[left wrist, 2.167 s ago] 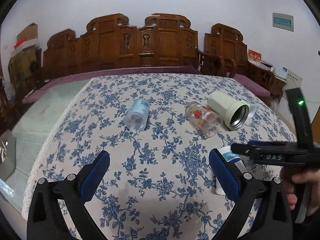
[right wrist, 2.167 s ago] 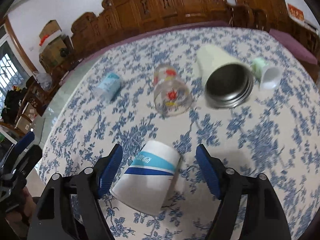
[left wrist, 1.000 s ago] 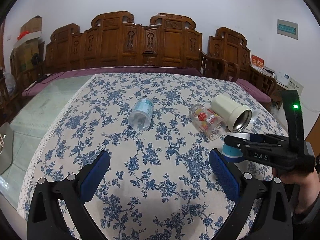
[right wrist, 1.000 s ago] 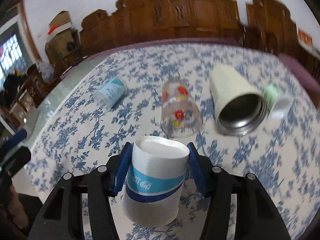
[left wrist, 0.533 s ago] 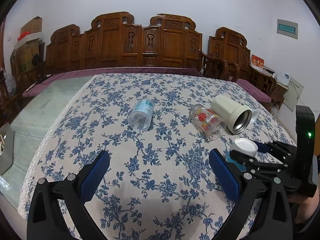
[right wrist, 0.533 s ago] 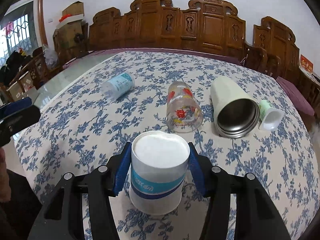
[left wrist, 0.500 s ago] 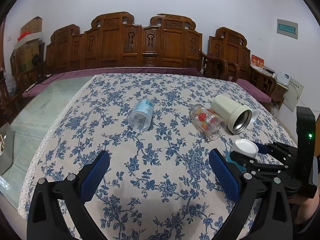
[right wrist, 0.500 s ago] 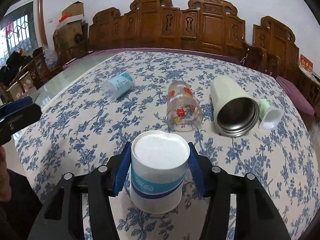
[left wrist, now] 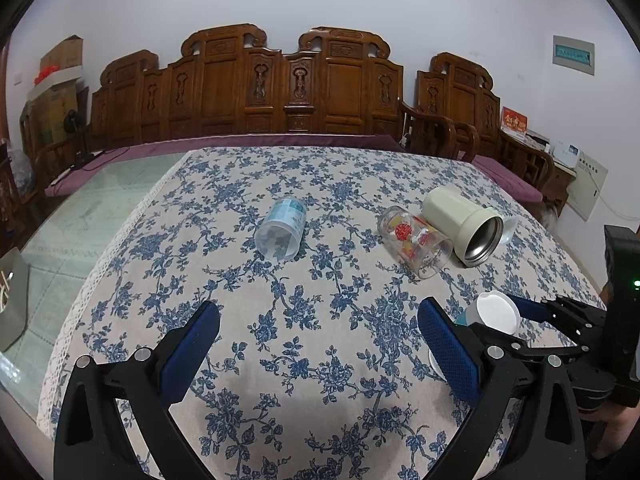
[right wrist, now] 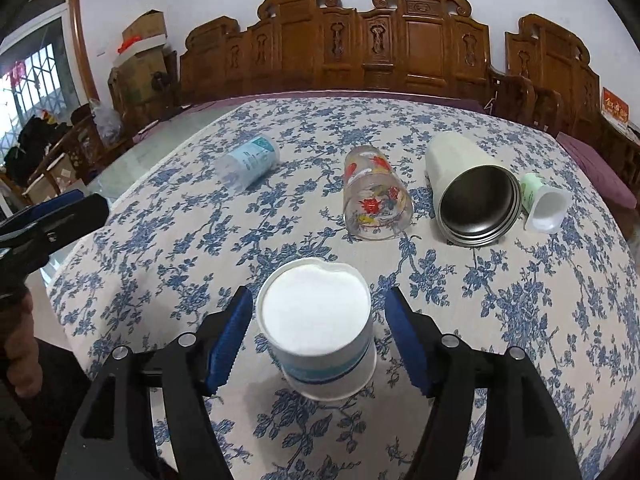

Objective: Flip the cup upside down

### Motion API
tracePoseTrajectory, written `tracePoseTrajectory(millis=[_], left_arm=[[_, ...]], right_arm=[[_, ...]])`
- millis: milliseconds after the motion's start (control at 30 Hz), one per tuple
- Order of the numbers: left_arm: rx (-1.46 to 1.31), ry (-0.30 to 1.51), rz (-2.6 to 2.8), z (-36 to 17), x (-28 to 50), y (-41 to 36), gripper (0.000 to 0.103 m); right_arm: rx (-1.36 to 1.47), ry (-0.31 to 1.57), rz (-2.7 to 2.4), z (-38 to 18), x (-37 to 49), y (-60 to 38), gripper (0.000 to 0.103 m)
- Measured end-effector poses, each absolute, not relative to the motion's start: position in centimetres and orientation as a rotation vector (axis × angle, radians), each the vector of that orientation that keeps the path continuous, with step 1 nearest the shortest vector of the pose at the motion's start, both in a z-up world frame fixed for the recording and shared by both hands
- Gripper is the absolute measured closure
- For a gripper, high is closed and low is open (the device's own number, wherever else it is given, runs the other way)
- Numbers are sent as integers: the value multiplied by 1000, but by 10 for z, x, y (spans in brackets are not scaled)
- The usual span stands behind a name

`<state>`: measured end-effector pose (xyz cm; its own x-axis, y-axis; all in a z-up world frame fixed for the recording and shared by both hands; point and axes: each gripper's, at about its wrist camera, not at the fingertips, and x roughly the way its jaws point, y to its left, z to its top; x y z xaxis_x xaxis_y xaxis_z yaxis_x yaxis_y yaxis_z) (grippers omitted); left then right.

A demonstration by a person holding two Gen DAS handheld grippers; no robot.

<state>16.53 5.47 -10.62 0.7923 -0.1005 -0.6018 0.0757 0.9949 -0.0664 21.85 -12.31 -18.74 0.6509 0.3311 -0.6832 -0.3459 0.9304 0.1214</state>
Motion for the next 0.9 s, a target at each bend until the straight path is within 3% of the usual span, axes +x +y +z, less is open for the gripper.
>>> tracePoseTrajectory(millis=[533, 900], left_arm=[[8, 679, -99, -101, 150, 27, 8], [31, 711, -86, -83, 114, 7, 8]], right_arm=[[48, 723, 300, -161, 182, -161, 3], [88, 686, 263, -145, 148, -188, 3]])
